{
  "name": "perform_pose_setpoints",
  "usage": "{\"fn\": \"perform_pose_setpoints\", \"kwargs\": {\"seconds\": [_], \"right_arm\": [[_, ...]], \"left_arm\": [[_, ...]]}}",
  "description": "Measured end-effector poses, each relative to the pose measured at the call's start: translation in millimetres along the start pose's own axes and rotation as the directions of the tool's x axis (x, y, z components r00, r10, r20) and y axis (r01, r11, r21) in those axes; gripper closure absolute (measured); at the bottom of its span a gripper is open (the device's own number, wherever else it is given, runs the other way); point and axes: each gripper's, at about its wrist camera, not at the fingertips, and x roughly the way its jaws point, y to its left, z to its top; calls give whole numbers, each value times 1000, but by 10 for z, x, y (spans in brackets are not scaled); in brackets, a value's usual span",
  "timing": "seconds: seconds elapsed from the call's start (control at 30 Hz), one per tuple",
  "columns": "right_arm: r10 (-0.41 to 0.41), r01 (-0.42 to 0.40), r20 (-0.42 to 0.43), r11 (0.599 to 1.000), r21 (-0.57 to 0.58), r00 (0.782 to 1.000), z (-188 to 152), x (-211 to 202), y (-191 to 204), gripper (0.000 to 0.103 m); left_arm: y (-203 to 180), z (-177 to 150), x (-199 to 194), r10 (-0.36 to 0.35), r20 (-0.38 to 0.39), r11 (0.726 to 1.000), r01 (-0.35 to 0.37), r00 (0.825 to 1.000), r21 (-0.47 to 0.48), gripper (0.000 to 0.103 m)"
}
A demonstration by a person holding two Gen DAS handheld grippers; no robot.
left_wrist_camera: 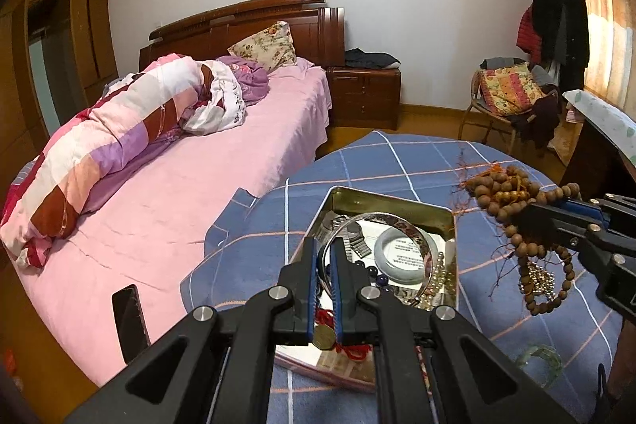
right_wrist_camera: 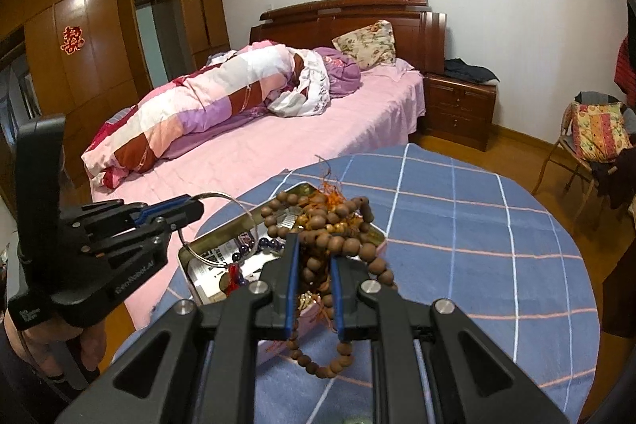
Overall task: Organize jewelry
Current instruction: 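Lower the silver bangle into the tin with the left tool while the right tool drops the wooden beads in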
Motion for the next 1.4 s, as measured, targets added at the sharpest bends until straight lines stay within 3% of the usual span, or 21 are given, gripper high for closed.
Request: {"fn": "perform_pose_setpoints", "kwargs": {"seconds": [1.4], "right_arm": [[-26, 27, -163, 1000, 6, 986, 106, 1035, -9, 86]], "left_arm": [[-60, -55, 783, -4, -186, 998, 15, 983, 58, 98]]}}
